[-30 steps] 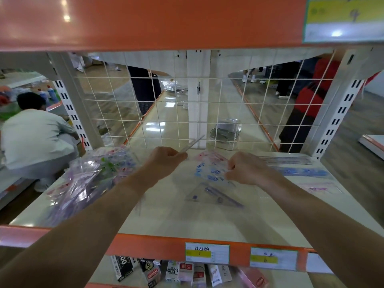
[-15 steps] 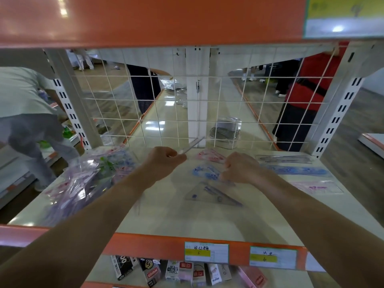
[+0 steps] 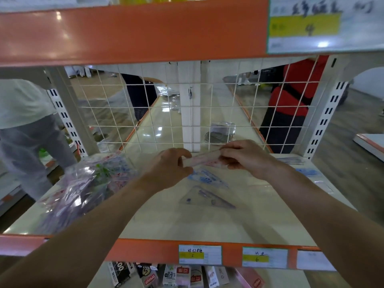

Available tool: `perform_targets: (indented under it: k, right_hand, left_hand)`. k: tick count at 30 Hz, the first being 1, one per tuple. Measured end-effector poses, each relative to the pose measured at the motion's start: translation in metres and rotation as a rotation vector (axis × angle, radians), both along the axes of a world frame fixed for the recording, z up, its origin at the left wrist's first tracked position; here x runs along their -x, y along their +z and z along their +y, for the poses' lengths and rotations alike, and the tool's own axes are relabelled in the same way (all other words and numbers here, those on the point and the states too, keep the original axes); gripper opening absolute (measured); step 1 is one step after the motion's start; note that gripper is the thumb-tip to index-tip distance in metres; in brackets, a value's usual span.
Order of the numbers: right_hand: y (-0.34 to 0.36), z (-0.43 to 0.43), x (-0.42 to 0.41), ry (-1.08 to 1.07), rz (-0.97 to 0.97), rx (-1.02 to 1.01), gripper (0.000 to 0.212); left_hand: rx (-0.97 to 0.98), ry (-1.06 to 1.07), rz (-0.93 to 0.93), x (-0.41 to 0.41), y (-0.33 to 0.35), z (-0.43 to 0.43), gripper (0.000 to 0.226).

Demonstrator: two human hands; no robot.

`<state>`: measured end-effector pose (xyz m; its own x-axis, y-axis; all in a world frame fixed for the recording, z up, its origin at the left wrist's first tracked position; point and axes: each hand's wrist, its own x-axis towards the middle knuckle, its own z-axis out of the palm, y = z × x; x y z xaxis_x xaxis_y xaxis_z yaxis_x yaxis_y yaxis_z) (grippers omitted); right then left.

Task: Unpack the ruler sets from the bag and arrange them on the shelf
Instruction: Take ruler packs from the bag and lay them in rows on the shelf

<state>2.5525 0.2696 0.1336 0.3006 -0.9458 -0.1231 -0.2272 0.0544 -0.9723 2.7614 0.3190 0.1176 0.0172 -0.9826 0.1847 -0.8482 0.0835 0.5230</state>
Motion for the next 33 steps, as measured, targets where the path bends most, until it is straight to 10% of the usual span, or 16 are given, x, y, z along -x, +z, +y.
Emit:
perform_targets:
  k: [4, 9, 33]
  right_hand:
    - [0.000, -0.003, 0.022, -0.044, 0.141, 0.067, 0.024]
    - [-0.004, -0.002, 0.048, -0.120, 0.824, 0.559, 0.042]
    - [-0.009, -0.031, 0.142, 0.167, 1.388, 0.654, 0.024]
  left_hand:
    - [0.009, -0.022, -0.006, 0.013, -0.006, -0.005, 0.031]
    - [0.016, -0.085, -0.073, 0.047, -0.003, -0.012, 0.031]
    - [-0.066, -0.103, -0.405, 0.136, -0.005, -0.052, 0.043]
